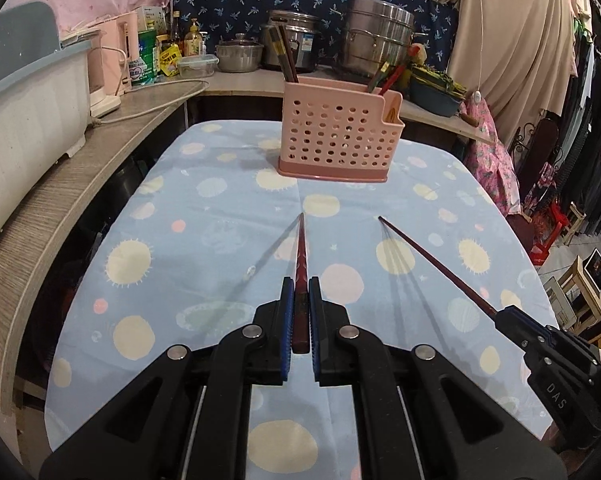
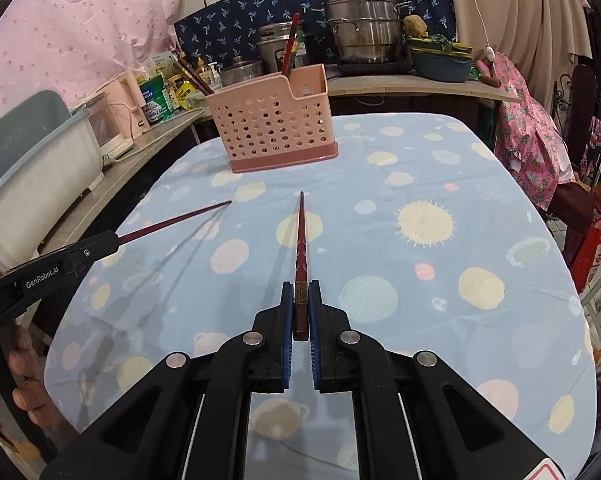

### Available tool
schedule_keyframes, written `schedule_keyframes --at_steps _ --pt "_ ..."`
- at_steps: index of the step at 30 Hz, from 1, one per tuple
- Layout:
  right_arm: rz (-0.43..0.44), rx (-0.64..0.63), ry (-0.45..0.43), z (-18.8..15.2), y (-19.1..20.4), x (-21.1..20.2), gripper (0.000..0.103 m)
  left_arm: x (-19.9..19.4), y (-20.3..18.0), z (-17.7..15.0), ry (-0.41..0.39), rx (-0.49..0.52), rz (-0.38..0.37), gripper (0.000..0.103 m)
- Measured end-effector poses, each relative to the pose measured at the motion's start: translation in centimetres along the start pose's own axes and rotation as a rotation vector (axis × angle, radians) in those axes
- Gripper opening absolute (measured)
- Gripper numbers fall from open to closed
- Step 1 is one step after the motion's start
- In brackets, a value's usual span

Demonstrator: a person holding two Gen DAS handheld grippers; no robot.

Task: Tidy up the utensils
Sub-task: 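Lift both dark red chopsticks and carry them over the pink basket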

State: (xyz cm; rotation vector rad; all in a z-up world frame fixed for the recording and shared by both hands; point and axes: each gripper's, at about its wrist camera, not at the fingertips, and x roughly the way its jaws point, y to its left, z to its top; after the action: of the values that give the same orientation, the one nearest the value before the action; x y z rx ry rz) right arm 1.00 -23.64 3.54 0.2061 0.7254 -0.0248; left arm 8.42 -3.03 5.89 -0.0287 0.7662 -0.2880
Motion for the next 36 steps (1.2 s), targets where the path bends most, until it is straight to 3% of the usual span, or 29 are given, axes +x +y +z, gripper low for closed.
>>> schedule_keyframes --at_steps 9,27,36 --pt "0.009 0.031 -0.097 4.6 -0.8 -1.9 0.007 -1.6 0.5 3.6 -0.074 -0.008 0.006 0.007" --pt "0.042 0.038 -0.18 10.4 -0.7 -3.6 0.007 -2.7 -1.1 8.8 -0.159 0.023 -0.019 0.007" --pt "0.075 0.036 -0.229 14.7 -1.3 -4.5 0.007 -3.4 -1.6 13.4 -0.213 0.019 -0.035 0.007"
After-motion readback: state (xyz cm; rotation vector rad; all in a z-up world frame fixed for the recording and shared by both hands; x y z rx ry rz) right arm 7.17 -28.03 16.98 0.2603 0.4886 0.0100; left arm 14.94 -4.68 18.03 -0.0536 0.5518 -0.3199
